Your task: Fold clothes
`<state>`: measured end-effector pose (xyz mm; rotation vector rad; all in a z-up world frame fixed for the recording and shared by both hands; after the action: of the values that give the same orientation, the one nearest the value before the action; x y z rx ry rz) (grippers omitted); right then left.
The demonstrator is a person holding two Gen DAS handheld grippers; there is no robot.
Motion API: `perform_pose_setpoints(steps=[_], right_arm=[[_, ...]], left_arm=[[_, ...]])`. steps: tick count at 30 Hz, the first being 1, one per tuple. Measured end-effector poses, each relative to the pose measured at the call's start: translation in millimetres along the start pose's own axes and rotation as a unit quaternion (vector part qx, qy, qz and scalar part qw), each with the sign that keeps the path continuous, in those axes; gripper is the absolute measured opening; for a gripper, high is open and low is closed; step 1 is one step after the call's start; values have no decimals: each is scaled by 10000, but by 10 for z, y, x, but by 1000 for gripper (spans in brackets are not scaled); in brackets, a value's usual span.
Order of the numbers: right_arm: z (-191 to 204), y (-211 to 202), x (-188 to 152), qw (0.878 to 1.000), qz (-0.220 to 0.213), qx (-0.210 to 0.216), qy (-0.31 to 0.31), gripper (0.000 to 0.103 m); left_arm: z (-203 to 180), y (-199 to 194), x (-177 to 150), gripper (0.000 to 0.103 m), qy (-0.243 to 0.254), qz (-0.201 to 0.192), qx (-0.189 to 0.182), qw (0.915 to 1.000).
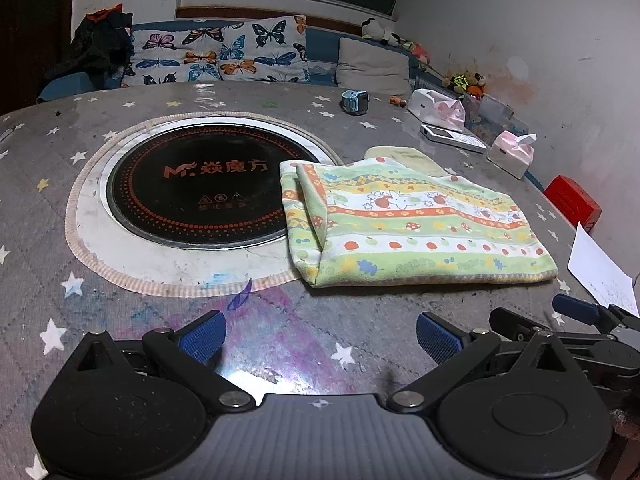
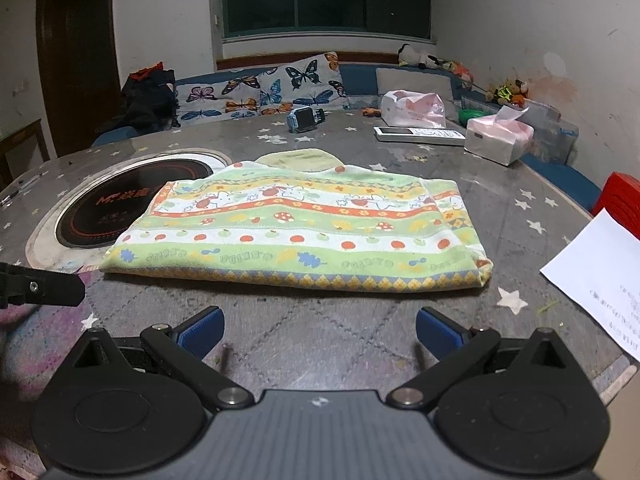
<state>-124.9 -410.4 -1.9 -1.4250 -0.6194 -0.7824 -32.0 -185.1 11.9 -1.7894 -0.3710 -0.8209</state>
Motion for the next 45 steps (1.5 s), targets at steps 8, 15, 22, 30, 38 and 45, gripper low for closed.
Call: perform_pose_setpoints(steps=[8, 15, 22, 30, 38, 45], right_arm=[[6, 24, -16, 9999, 73, -10, 84, 103], [-7, 27, -28, 9999, 101, -18, 127, 103], [-18, 29, -27, 9998, 100, -14, 155, 103], [-31, 43, -36, 9997, 123, -3, 191, 103], [-43, 52, -40, 9997, 138, 4, 215, 103], [-48, 58, -31, 9996, 138, 19, 228, 103]], left_arm=[[-23, 30, -42, 103, 24, 55, 28, 10000], [-63, 42, -57, 103, 50, 79, 4, 10000], [-99, 53, -75, 103, 82, 114, -8, 9999], [-137, 66, -84, 103, 102, 145, -57, 9998], [-166, 84, -89, 103, 112, 183, -125, 9997], [-178, 103, -89, 103, 104, 220, -137, 9996]])
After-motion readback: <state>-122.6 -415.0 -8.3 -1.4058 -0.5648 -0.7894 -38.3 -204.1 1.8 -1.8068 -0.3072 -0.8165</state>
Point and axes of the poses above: each gripper's, at about its wrist camera, not at the fingertips, and y roughly the way its jaws point, z to its left, x to its top, the point moved 4 cm from there along y, roughly the way its jaws point, and after that the axes turned 3 degrees about x, right-handed, at the moved point
